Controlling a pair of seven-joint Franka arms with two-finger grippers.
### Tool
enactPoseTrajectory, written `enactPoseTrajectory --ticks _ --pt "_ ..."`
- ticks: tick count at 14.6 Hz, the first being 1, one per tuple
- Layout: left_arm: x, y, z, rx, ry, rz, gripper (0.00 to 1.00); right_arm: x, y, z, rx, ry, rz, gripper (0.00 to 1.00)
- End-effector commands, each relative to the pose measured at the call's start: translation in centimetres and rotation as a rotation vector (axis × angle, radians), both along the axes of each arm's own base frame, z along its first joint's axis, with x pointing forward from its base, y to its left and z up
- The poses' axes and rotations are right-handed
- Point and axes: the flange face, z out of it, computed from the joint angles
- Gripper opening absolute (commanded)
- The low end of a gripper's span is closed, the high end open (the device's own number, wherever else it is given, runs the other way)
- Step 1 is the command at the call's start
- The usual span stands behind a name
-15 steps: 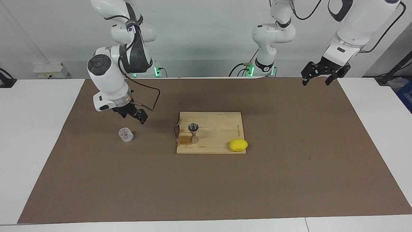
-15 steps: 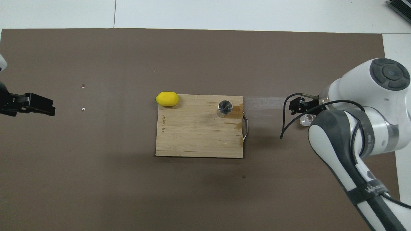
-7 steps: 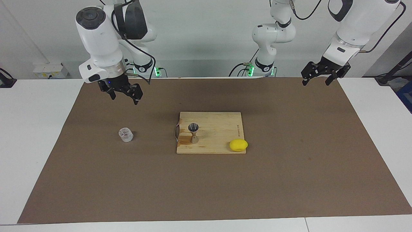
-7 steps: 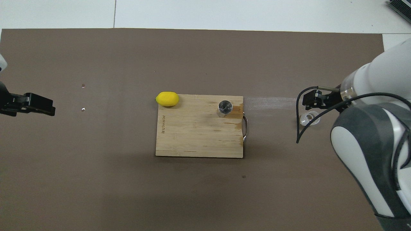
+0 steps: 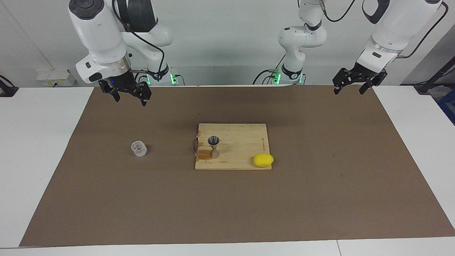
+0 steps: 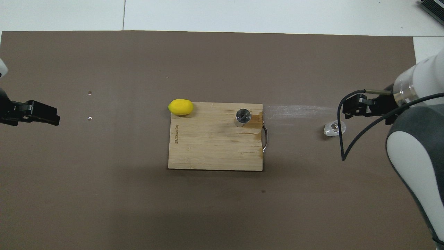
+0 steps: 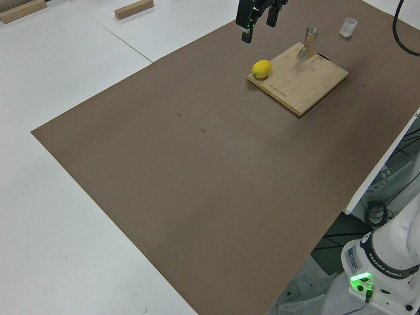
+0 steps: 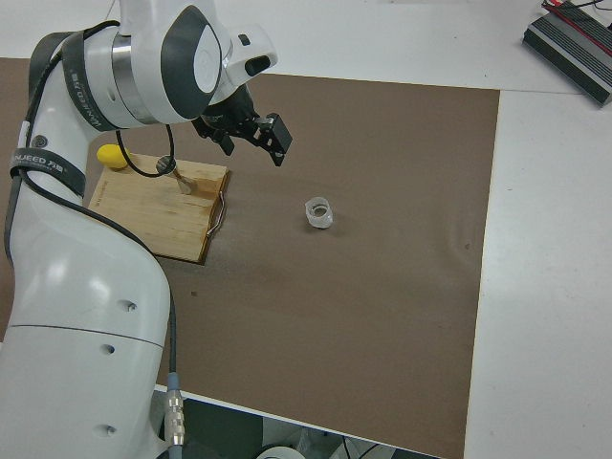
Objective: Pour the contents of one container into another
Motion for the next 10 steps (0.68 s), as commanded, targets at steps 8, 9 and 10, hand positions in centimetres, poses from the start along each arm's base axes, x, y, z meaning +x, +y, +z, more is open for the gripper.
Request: enactPoseTrajectory --ticks 8,9,10 --pt "-0.2 0.3 0.3 0.007 0.004 0.003 1.0 -3.1 0.0 -0.4 0.027 0.016 0.038 0.99" --pt "-0.2 0.3 0.3 0.007 0.004 0.003 1.0 -3.2 0.0 0.1 0.028 -0.001 0.039 0.99" --pt "-0.2 0.3 0.3 0.007 0.004 0.003 1.0 -3.4 0.0 0.3 0.028 -0.004 0.04 0.99"
